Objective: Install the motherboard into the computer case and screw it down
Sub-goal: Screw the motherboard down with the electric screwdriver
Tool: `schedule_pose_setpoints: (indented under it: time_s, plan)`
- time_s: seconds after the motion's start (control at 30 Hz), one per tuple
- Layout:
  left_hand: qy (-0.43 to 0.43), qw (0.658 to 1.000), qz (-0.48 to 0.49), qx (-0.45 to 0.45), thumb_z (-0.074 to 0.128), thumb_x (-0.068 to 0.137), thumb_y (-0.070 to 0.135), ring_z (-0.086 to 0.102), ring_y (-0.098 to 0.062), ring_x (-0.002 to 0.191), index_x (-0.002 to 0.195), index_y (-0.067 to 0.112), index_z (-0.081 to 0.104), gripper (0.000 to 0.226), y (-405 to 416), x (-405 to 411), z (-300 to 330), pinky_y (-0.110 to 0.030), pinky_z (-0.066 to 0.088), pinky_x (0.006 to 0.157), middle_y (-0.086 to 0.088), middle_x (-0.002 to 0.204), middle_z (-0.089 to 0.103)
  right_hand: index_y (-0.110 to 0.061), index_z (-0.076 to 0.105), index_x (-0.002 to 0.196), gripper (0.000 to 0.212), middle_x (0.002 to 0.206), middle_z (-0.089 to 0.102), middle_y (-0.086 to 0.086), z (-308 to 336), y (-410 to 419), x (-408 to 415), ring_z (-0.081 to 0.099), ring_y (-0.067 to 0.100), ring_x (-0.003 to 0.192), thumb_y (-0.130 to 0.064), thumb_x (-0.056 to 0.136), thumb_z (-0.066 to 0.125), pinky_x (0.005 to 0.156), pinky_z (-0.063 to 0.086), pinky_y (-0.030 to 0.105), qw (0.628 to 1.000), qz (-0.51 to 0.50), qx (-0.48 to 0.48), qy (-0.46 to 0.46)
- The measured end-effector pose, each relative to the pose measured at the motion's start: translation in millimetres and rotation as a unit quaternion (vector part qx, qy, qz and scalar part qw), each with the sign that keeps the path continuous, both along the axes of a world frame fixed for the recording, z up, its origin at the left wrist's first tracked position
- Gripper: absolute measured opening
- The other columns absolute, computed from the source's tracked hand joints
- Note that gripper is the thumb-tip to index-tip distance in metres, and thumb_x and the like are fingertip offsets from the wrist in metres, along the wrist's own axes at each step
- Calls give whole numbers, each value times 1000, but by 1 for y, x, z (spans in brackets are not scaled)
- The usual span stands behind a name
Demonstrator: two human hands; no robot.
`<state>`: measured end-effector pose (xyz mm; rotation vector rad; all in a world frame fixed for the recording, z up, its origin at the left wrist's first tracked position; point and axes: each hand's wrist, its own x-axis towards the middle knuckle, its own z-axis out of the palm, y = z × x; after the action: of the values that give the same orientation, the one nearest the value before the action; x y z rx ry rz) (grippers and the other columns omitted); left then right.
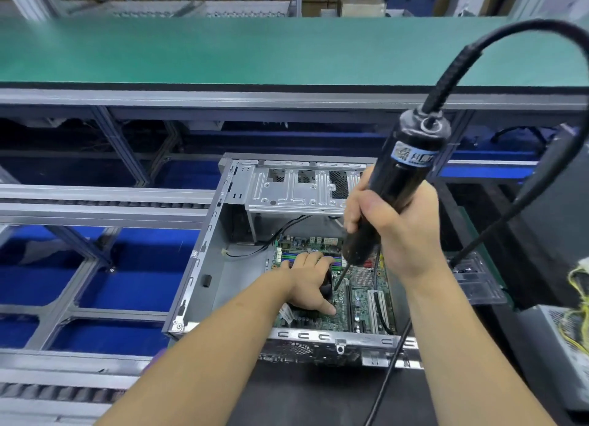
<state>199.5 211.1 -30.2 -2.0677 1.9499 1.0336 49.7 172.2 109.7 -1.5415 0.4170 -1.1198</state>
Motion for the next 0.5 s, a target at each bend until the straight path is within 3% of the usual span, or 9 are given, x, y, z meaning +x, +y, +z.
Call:
schedule_pose_setpoints:
  time_s: [0.13, 0.3, 0.43, 0.5]
  plan:
    - [23, 999, 24, -31, 74, 75, 59, -4, -24, 150, 155, 33, 0, 112, 4, -1, -2, -60, 1, 117, 6, 164, 1, 5, 52, 76, 45, 66, 55, 28, 0, -14, 6, 53, 41, 59, -34, 71, 74, 59, 49, 57, 994, -104, -25, 21]
    - [69, 997, 41, -24, 80, 67, 63, 1, -25, 151, 156, 34, -5, 126, 6, 17, 8, -52, 10, 121, 1, 165, 2, 1, 54, 77, 38, 61, 61, 9, -2, -14, 6, 57, 28, 55, -32, 77, 72, 60, 51, 42, 991, -133, 8, -21]
    - [82, 991, 94, 40, 88, 66, 49, 32, -28, 143, 156, 25, 4, 126, 15, 51, 19, -44, 33, 115, -5, 162, 20, -9, 55, 79, 28, 60, 59, 7, 6, -11, 9, 55, 27, 52, -32, 80, 71, 58, 49, 37, 990, -123, 23, -61]
    - [91, 979, 150, 106, 88, 69, 43, 61, -27, 112, 143, 18, 30, 97, 20, 64, 21, -47, 52, 99, -10, 142, 47, -12, 55, 80, 25, 61, 58, 6, 10, -8, 15, 53, 28, 51, -32, 78, 71, 57, 48, 37, 989, -114, 40, -80]
